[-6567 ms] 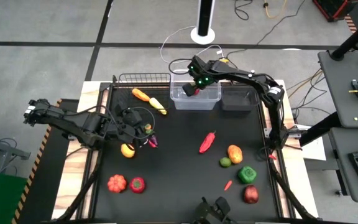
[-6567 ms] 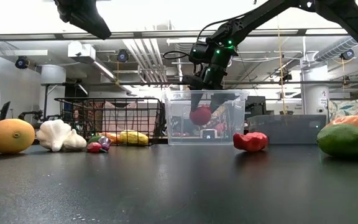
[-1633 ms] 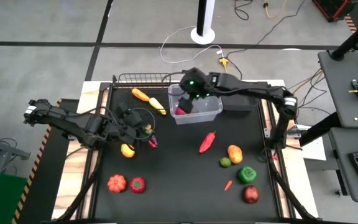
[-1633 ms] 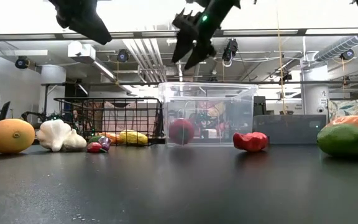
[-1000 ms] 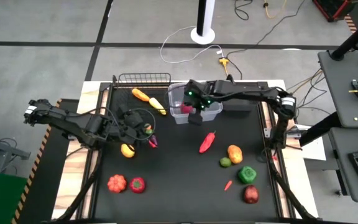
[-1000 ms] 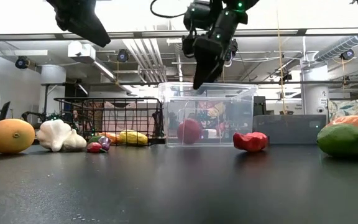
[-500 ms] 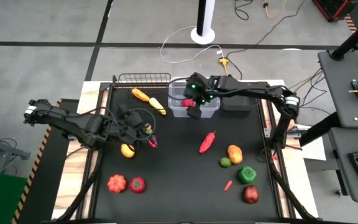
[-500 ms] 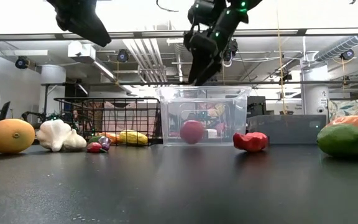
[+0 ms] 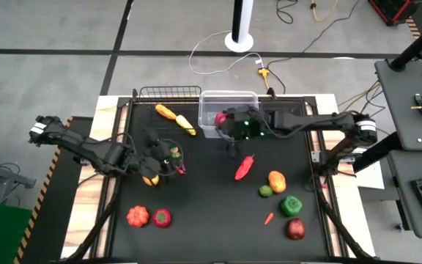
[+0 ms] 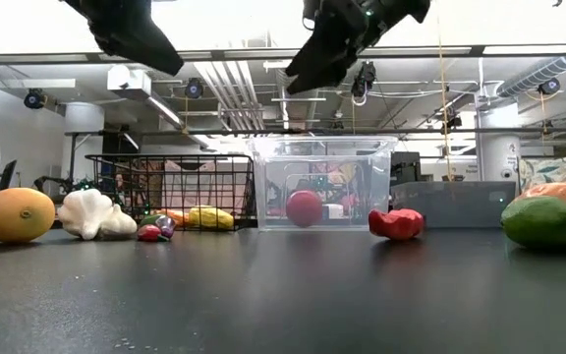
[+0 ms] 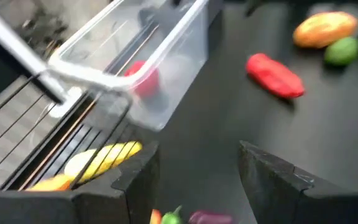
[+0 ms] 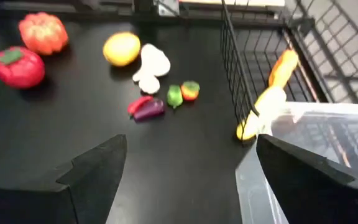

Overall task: Sort produce into baskets
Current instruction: Put the large red chili pepper into the wire basket

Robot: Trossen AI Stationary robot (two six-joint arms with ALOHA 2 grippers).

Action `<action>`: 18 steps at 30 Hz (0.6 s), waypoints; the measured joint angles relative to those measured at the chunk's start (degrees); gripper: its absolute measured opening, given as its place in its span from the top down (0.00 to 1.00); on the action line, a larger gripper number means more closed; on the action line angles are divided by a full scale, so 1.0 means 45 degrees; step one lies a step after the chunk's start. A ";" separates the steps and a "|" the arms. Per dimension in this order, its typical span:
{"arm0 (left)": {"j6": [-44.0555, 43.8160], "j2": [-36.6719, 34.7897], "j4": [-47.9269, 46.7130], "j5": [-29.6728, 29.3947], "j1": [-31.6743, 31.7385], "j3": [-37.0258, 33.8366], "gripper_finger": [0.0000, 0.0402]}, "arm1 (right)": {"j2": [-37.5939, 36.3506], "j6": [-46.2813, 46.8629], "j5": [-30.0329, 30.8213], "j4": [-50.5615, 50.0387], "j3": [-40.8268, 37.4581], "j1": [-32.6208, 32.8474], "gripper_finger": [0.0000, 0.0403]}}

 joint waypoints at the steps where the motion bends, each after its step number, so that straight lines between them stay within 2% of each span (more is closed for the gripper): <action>1: 0.0345 0.0000 0.0537 0.0159 -0.0043 -0.0111 0.52 | -0.0127 0.0000 0.0019 0.0374 -0.0304 0.0049 0.13; 5: 0.1620 0.0000 0.2044 0.1604 -0.0127 -0.0501 0.52 | -0.0400 0.0320 0.0023 0.0654 -0.0797 0.0045 0.13; 8: 0.1831 0.0000 0.2155 0.2943 -0.0137 -0.0522 0.52 | -0.0442 0.0577 0.0035 0.0614 -0.0811 0.0039 0.13; 18: 0.1721 0.0000 0.2150 0.3212 -0.0132 -0.0536 0.52 | -0.0418 0.0573 0.0028 0.0599 -0.0811 0.0049 0.13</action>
